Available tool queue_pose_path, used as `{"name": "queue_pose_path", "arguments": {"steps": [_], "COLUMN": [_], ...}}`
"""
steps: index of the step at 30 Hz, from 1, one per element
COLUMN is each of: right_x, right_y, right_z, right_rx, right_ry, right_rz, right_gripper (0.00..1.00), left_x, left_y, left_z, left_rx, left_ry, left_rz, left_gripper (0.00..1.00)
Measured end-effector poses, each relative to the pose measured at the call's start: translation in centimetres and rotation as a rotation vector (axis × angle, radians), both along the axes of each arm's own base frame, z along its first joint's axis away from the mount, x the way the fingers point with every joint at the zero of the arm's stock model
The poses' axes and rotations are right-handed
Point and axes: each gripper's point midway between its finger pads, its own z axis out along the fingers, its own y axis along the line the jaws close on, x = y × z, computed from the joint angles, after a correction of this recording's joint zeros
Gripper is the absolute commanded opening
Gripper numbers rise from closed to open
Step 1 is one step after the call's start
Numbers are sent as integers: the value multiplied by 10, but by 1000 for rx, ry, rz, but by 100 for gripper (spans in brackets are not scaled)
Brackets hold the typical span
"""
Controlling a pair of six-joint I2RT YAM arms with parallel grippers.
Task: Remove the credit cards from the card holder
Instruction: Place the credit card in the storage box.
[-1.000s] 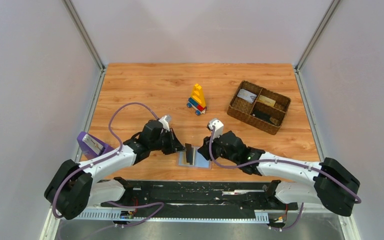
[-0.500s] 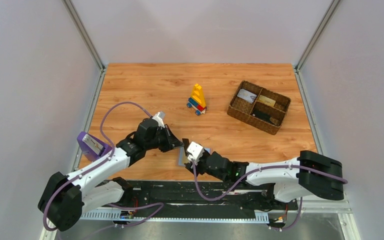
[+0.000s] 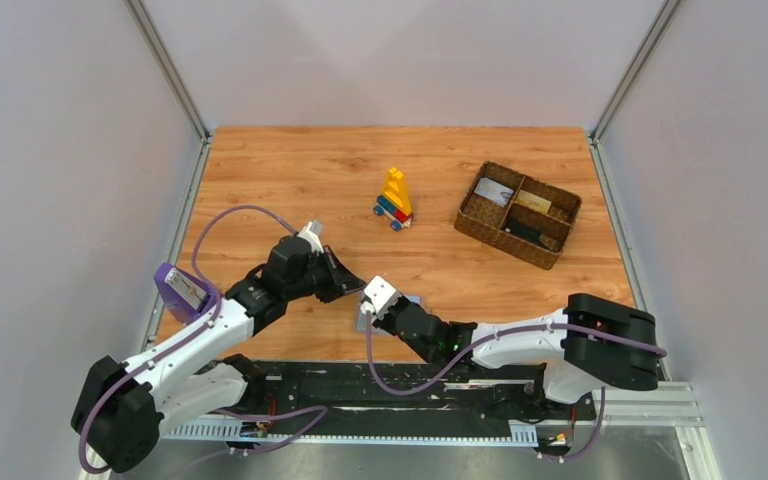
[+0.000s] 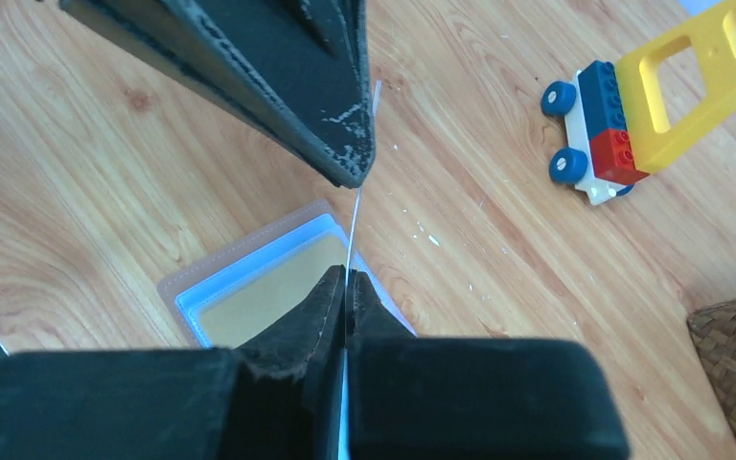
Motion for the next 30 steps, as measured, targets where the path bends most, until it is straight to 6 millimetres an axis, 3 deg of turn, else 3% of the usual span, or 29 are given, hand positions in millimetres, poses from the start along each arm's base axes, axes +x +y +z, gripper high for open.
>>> {"name": "queue_pose_path", "arguments": {"steps": [2,4,6,11,17,22,30], "right_x": [2,4,4,12,18,12,-17], "right_y": [-2,-2,-1,-6,-32,-51,-61], "right_z": [0,-1,1,29,63,61,66], "right_rx": [3,8,21,121,263,278,285], "right_ry": [4,36,97,249,429,555,683], "right_rz": [-15,-13,4,29,79,90,208], "right_gripper": [0,0,0,0,0,0,0], "left_x": [0,0,1,13,15,6,-10], "left_y": [1,2,6,10,11,8,-8], "left_z": [0,-1,1,29,54,52,54], "left_rx": [3,26,67,152,224,229,177], "left_ry": [-5,-22,-46,-172,-291,-307,-340], "left_rz": [-3,-16,-29,-75,-173,-258,-421], "left_gripper": [33,47,53,57,59,59,59]}}
